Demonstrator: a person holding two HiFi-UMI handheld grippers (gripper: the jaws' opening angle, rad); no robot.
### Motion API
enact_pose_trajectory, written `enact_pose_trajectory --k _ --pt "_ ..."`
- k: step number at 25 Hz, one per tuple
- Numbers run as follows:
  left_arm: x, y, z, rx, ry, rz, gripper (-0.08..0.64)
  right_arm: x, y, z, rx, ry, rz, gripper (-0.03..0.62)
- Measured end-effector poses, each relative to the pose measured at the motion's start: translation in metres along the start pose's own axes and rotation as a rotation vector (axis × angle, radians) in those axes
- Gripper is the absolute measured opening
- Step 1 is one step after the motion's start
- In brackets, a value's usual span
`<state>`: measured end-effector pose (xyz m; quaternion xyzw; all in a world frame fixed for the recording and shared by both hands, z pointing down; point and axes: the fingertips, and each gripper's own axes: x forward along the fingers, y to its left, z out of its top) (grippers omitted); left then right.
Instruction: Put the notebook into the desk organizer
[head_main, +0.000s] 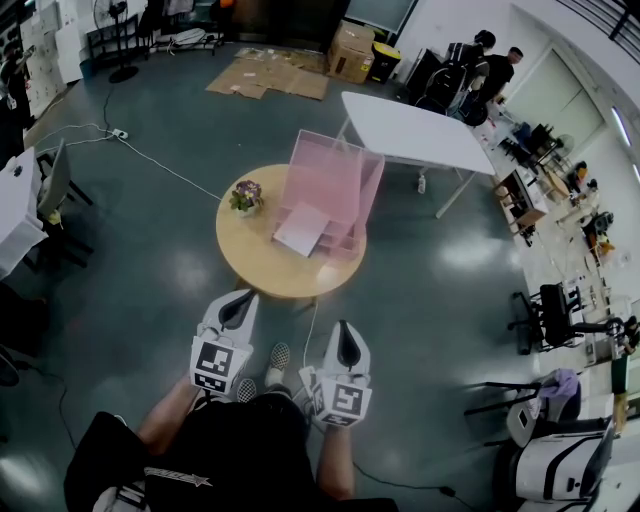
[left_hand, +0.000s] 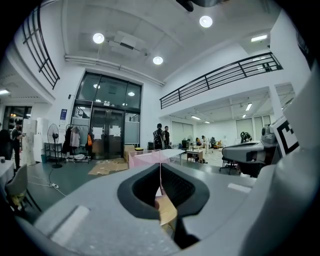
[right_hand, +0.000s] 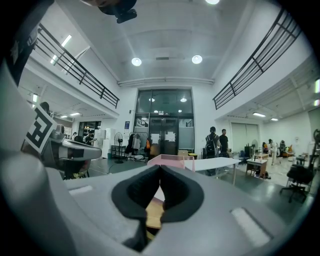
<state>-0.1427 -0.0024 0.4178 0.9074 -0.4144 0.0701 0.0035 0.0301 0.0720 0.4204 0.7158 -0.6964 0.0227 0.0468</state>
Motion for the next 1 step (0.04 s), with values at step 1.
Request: enact_pose_trajectory --k 1 --pt "-0.0005 -0.0007 0.0003 0.001 0.001 -0.001 0.014 -0.0008 0.0001 0.0001 0.0 0.001 0.0 0.006"
